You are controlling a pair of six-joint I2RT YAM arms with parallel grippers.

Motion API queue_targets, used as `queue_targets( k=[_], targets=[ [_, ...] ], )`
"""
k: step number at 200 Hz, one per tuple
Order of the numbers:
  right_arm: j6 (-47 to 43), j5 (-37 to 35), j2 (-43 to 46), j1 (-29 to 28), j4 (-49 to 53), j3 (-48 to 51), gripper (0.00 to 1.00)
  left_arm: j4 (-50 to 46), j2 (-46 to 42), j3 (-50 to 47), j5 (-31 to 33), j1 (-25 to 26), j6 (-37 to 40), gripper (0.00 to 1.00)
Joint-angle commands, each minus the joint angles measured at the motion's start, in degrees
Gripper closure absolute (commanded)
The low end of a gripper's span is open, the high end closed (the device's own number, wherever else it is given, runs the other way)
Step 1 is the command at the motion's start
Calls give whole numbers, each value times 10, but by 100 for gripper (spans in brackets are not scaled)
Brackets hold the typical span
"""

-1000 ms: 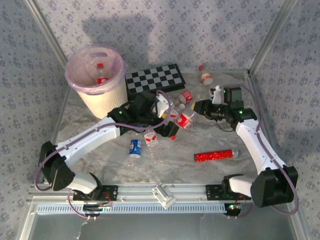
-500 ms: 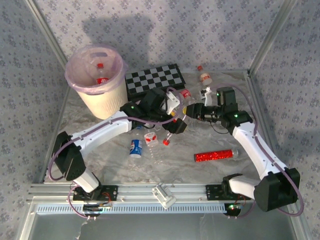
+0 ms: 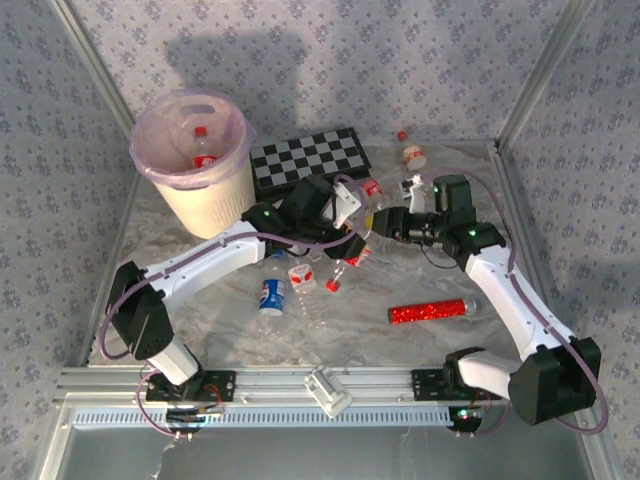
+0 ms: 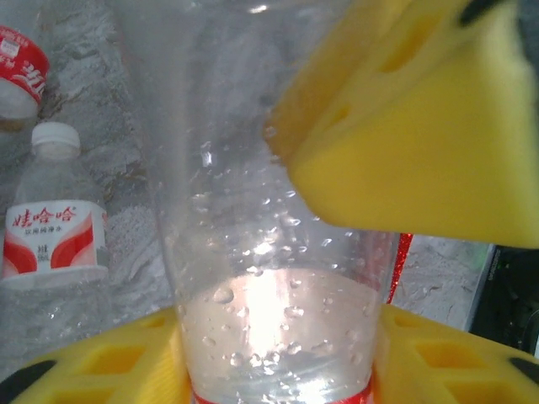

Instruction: Put the plastic bottles in the bin

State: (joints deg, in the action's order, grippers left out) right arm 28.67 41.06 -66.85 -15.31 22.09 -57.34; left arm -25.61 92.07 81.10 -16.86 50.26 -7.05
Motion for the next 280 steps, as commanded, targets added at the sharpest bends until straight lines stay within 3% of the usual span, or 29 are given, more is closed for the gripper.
queue_targets(
  k=[1,50,84,100,165,183,240,280],
  targets=[
    [-9,26,19,-11,-8,-11,64,11,10,26,-19,10,8,55],
    [-52,-25,38,-3,77,-27,32,-5,3,29,-4,8,11,61],
    [-71,-40,80,33,121,-27,16,-13,-13,28,10,-8,11,65],
    [-73,-46,102,50,144,-23,0,-17,-25,33,18,-22,8,67],
    [-70,-77,120,72,157,-2,0,-102,-76,179,55,-129,40,82],
    [-64,-81,120,71,147,5,0,-120,-87,239,56,-178,33,100],
    [-65,-93,102,65,147,11,0,-149,-74,371,107,-374,15,100],
    [-73,-100,104,65,157,7,0,-180,2,436,145,-461,39,100]
  ],
)
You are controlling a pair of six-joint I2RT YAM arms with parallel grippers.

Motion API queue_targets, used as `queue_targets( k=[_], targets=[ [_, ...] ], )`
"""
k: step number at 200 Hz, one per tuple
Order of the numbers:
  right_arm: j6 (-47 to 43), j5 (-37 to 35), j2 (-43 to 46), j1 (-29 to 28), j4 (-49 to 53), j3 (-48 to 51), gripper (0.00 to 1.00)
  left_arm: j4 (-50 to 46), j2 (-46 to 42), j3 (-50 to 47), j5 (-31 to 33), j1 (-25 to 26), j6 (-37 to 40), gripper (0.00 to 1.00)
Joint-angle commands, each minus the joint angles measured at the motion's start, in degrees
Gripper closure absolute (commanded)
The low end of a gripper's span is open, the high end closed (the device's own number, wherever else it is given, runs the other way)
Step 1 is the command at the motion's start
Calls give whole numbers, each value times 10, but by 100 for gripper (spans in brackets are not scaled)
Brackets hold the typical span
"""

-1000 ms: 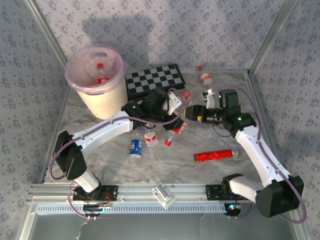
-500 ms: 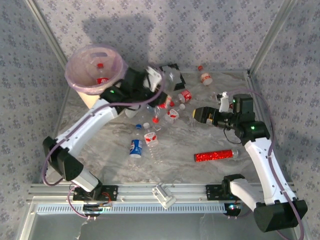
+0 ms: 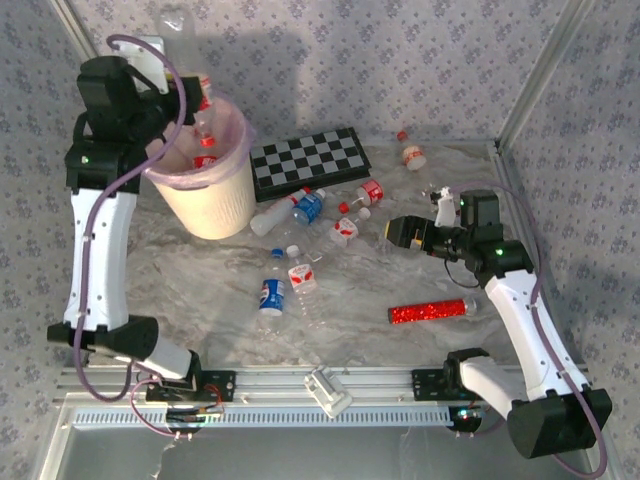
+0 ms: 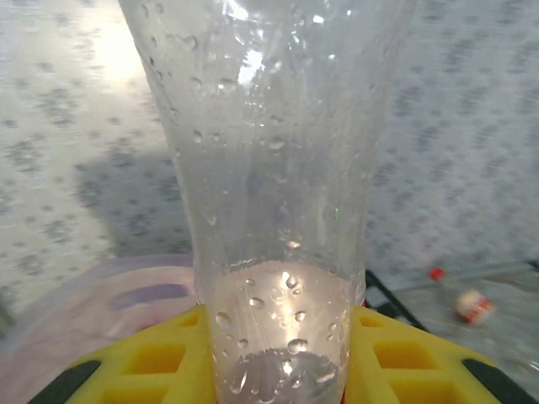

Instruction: Put the plastic bottles in the bin

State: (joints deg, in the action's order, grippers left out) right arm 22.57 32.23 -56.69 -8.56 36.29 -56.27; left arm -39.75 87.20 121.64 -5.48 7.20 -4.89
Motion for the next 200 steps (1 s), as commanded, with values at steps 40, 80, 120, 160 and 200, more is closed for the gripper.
queue_targets(
  k=[40,80,120,160,200],
  targets=[
    [-20,-27,2,-3,34,-3,1,-128,138,77,49,-44,80,100],
    [-37,-63,8,-3,71,-14,1,-140,156,9,64,-49,128,100],
    [-39,-71,16,-3,75,-11,1,-157,209,5,22,-50,136,100],
    [-37,-89,19,-2,77,-5,1,-126,234,-46,-17,-50,125,100],
    [-39,-95,21,0,79,-3,2,-95,251,-96,-37,-49,114,100]
  ],
)
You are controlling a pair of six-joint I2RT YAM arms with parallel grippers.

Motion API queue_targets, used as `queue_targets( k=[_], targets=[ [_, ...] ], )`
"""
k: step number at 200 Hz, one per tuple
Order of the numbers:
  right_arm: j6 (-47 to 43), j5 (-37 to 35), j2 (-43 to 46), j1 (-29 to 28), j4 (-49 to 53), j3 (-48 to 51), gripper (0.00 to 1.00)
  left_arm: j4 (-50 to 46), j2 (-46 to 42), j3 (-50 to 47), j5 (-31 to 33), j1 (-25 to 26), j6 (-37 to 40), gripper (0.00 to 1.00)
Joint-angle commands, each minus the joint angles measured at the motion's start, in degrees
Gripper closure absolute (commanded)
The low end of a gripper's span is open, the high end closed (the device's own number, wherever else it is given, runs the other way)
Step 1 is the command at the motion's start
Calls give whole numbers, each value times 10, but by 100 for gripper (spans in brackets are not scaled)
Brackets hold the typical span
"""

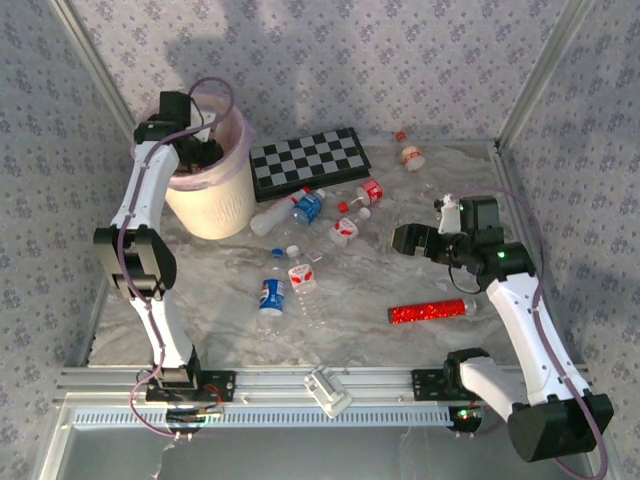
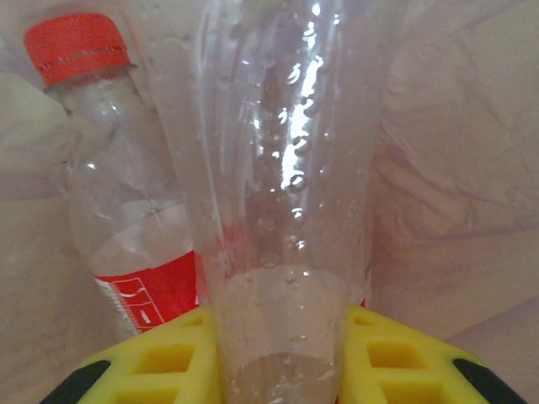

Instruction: Put the plastic bottles in the bin

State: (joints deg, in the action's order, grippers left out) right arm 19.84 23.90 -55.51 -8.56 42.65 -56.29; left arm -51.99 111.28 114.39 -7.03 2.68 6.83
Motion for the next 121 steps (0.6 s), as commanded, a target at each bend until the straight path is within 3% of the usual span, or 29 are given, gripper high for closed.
queue_targets(
  k=[1,14,62,121],
  targets=[
    [-12,-12,9,0,16,-3,2,29,10,-23,-22,-4,-3,99],
    [-12,-14,9,1,16,-1,2,41,6,-50,-24,-4,-4,91],
    [-6,-28,12,9,15,1,1,51,-20,-61,-23,-4,0,46],
    [-18,-39,8,18,-1,2,0,21,-60,-6,-24,-5,8,18]
  ],
)
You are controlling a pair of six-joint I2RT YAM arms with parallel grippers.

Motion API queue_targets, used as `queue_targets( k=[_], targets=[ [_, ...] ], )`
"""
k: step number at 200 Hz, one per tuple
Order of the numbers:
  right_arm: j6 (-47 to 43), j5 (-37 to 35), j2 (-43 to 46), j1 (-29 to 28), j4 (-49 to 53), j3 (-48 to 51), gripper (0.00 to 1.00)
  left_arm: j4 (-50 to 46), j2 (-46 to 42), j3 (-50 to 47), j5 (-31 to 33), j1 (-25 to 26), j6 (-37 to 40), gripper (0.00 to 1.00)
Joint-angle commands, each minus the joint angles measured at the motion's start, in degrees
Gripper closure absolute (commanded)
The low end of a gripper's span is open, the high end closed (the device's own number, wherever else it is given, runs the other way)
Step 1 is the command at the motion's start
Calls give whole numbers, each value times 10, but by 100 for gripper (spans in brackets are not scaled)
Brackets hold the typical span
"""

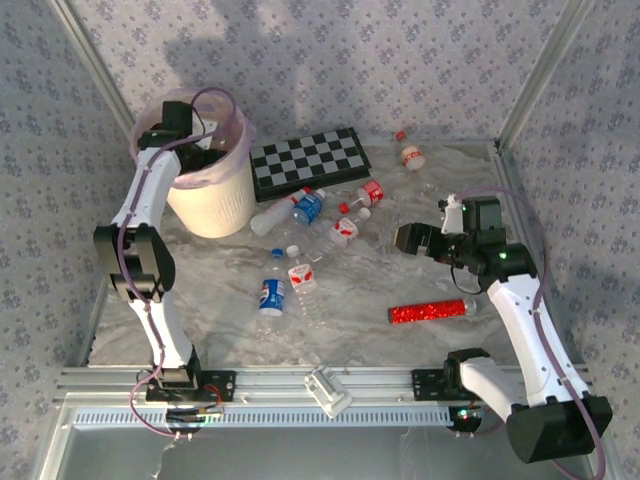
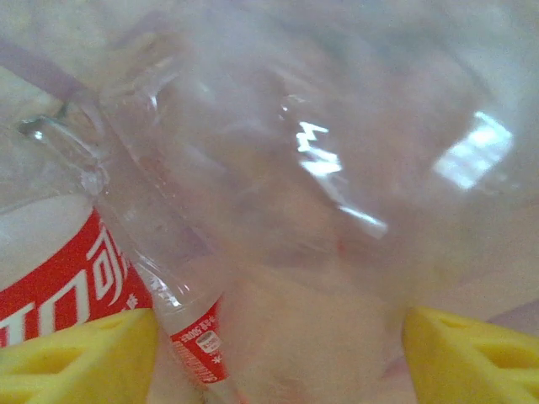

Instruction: Put the plastic bottles in the bin

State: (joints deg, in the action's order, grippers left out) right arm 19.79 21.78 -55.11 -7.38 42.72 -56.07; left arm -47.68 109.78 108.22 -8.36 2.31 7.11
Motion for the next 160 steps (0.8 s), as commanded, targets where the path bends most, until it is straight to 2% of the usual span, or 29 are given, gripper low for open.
queue_targets(
  k=[1,31,81,115,138,160],
  targets=[
    [-18,-19,4,6,-2,-1,0,-23,-46,57,-10,-1,5,18],
    [-32,-79,-19,11,-3,-29,0,-49,-64,106,-11,0,8,10],
    [-91,-184,-133,41,7,-110,2,-63,-130,129,5,0,7,1],
    [-128,-185,-266,78,-10,-201,8,-53,-225,76,24,12,-31,0],
    [-138,-194,-385,96,19,-299,14,-11,-329,-39,36,68,-71,1],
    [-150,-205,-504,100,56,-406,17,31,-410,-156,63,168,-104,2]
  ],
)
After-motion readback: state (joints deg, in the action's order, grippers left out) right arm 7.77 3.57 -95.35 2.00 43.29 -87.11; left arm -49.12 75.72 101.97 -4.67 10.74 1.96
